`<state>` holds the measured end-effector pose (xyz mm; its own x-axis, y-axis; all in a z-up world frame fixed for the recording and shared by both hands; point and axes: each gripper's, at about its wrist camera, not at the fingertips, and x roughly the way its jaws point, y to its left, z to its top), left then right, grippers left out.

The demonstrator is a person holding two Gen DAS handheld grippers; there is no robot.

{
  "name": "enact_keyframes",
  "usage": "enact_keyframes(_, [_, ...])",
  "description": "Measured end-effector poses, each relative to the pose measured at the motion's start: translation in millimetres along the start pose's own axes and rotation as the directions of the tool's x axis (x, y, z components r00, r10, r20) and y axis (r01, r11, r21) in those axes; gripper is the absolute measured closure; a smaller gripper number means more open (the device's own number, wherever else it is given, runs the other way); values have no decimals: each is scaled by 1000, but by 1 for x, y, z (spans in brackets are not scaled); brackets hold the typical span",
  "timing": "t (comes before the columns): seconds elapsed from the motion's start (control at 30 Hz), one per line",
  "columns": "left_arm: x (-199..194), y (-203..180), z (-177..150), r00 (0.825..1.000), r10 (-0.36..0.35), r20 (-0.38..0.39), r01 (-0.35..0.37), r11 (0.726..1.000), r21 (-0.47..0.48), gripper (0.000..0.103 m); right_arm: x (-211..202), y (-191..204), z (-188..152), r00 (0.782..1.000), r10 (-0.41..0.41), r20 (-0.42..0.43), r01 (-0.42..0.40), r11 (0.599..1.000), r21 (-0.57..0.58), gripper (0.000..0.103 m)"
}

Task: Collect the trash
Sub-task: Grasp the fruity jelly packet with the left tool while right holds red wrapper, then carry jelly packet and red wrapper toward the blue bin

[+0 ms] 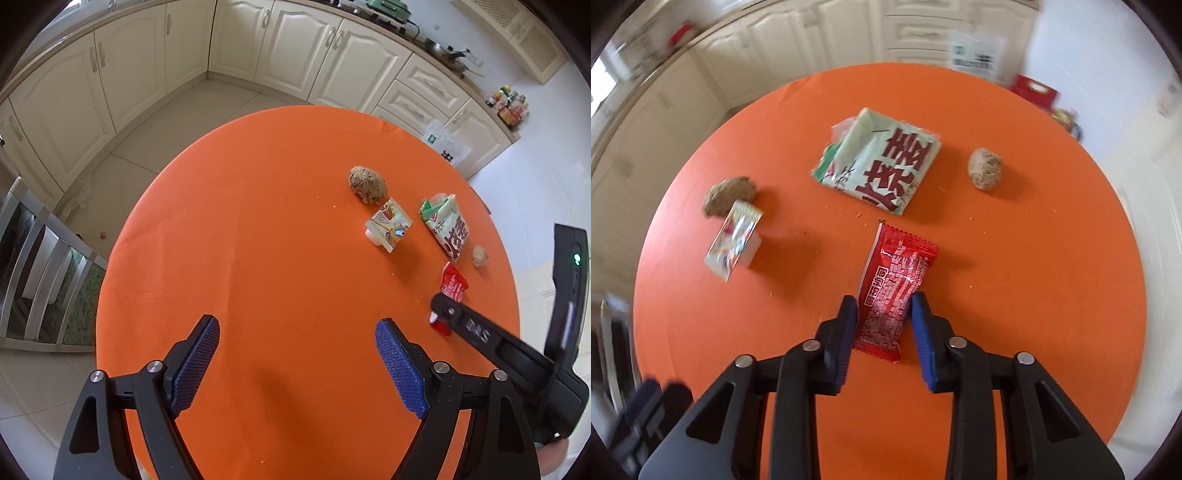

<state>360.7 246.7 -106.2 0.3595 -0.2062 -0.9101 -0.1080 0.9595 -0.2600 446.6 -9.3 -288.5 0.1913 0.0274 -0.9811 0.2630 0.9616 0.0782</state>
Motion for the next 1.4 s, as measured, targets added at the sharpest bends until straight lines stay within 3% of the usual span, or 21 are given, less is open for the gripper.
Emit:
enact_keyframes(0.07, [-1, -6, -1, 1000, 8, 4, -8, 1000, 20, 20, 0, -13, 0, 996, 91, -24, -92, 994, -67, 81])
enact_keyframes(0.17, [1, -16, -1, 1000, 6, 1, -6, 998, 57, 20, -10, -46, -13, 986, 152, -68, -157, 984, -81, 85])
enact_keyframes(0.47, [13, -49, 11, 1000, 20, 5, -20, 992, 125, 20, -10, -90, -2, 965, 247, -89, -254, 964, -74, 88])
enact_keyframes(0.5, [17, -52, 15, 1000, 17, -1, -17, 992, 129, 20, -6, -91, 8, 963, 253, -89, -259, 964, -68, 92])
enact_keyframes(0.77, [51, -77, 53, 1000, 23, -16, -20, 983, 185, 20, -2, -90, 43, 945, 316, -78, -322, 943, -79, 95])
enact_keyframes(0.97, [90, -83, 78, 996, 75, -49, -64, 979, 195, 23, -9, -93, 57, 943, 328, -54, -332, 939, -90, 98])
enact_keyframes(1.07, [104, -85, 83, 995, 85, -60, -71, 975, 209, 30, -4, -95, 61, 939, 338, -66, -343, 935, -88, 98])
enact_keyframes(1.17, [107, -88, 83, 994, 105, -24, -97, 971, 216, 51, 3, -96, 61, 937, 339, -78, -345, 935, -84, 98])
enact_keyframes(1.2, [107, -88, 83, 993, 118, -13, -113, 971, 209, 69, 6, -97, 62, 935, 345, -84, -351, 933, -78, 98])
enact_keyframes(1.4, [112, -91, 78, 998, 63, -21, -57, 978, 200, 76, 15, -101, 60, 930, 354, -102, -361, 931, -59, 98])
